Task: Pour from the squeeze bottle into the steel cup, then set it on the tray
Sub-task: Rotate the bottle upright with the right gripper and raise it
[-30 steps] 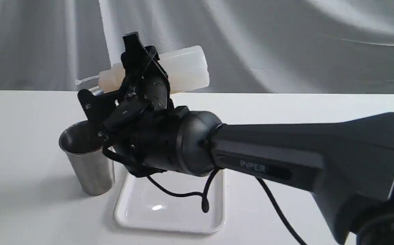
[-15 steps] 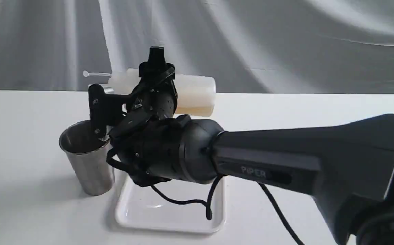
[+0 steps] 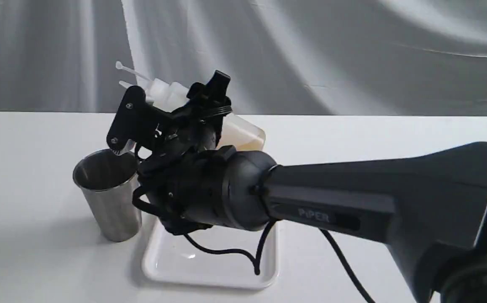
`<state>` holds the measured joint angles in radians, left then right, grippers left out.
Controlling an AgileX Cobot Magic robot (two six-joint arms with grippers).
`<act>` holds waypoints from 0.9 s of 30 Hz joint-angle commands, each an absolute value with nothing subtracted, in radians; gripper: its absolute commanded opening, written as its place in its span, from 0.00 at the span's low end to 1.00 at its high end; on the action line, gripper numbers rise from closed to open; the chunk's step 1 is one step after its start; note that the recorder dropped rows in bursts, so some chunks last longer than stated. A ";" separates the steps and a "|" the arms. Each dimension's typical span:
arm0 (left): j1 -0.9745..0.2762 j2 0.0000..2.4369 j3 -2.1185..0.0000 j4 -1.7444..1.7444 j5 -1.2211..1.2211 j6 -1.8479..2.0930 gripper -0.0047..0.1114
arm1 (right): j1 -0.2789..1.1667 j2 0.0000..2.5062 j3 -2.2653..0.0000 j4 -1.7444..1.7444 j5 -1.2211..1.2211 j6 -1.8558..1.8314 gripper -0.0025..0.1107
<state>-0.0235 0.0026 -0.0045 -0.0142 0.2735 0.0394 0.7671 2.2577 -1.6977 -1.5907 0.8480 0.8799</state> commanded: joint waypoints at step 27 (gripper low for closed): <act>-0.022 0.000 0.000 -0.015 0.266 0.037 0.04 | 0.769 1.698 -1.267 -1.664 0.750 1.789 0.02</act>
<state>-0.0235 0.0026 -0.0045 -0.0142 0.2735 0.0394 0.7671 1.7462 -1.2876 -1.6239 0.7671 1.7758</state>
